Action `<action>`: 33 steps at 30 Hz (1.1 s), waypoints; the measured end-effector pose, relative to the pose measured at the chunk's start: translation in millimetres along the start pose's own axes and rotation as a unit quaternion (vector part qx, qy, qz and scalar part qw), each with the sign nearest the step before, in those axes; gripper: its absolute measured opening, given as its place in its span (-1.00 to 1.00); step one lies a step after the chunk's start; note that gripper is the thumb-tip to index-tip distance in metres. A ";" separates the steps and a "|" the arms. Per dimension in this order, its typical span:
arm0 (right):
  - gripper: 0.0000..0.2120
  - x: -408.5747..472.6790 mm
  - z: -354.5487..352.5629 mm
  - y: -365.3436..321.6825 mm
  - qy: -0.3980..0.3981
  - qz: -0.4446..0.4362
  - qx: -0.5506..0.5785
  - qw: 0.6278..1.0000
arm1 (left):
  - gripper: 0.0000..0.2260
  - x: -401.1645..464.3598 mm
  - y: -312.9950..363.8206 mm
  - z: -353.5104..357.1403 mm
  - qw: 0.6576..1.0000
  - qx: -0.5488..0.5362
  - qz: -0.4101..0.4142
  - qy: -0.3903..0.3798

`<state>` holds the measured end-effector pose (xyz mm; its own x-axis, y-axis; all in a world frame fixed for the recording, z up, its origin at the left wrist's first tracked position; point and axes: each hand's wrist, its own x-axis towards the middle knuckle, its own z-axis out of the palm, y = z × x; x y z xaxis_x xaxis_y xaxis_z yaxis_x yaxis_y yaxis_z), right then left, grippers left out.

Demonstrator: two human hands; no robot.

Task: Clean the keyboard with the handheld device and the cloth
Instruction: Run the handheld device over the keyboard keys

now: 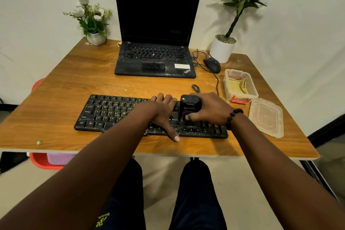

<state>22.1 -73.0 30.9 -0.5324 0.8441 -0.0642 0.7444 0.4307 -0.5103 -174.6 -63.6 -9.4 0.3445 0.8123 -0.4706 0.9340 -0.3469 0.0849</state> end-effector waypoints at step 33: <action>-0.58 7.7 -7.8 -4.1 0.066 0.025 0.040 0.997 | 0.30 -2.5 0.6 -0.1 1.000 -0.012 0.001 -0.003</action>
<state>18.1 -65.7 39.2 -0.4340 0.9007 0.0185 0.7314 0.3643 -0.5765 -174.8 -65.8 -8.1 0.3467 0.8088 -0.4751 0.9351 -0.3376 0.1076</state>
